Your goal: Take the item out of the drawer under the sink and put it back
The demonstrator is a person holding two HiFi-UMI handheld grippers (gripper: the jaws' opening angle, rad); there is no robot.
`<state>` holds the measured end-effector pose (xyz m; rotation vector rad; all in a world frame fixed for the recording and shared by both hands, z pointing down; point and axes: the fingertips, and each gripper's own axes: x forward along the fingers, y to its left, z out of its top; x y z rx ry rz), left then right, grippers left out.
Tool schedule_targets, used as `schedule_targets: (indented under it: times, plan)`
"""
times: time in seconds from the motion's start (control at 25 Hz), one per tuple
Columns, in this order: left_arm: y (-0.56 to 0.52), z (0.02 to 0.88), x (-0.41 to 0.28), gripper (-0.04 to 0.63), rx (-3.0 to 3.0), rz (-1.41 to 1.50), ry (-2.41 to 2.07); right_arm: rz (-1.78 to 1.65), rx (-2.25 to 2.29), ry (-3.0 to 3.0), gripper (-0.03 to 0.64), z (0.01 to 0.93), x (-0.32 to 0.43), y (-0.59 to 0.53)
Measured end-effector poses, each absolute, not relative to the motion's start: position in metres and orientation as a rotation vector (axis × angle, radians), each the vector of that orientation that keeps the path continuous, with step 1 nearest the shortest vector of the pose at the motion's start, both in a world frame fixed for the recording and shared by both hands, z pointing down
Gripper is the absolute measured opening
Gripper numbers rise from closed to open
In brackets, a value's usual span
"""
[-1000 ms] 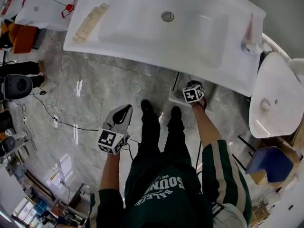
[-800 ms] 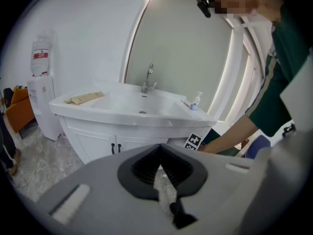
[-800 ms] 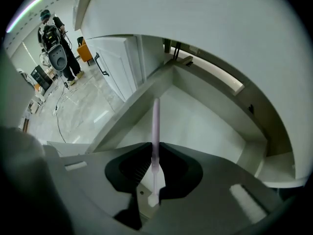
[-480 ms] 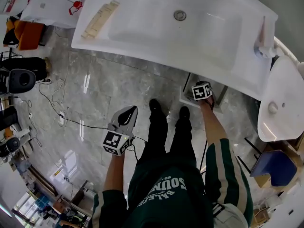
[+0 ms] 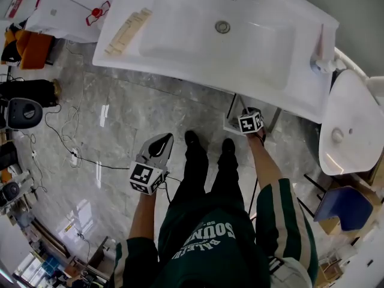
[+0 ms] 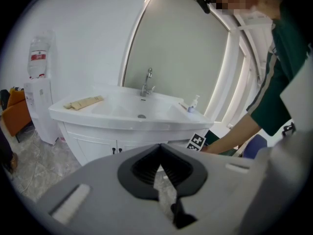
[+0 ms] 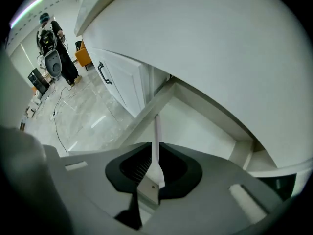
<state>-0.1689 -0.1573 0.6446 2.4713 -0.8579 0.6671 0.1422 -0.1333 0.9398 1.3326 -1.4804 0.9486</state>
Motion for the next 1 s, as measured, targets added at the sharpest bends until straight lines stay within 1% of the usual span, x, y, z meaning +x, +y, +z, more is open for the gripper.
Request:
schedule_targets:
  times: [0.08,0.4,0.6,1.0]
  plan:
    - [-0.158,0.638,-0.165,0.051,2.492,0.655,-0.835,0.967,1.344,-1.488,0.004,0.924,0.134,-0.126]
    - [-0.168,0.603,-0.154,0.051,2.570,0.579,-0.743,1.030,1.536,-1.575,0.003,0.833,0.104,-0.114]
    - [-0.177,0.574,-0.139,0.051,2.616,0.481,-0.722,0.990,1.685,-1.667,0.003,0.740,0.095,-0.116]
    - [-0.201,0.516,-0.107,0.051,2.729,0.341,-0.696,0.716,1.896,-1.893,0.003,0.587,0.094,-0.146]
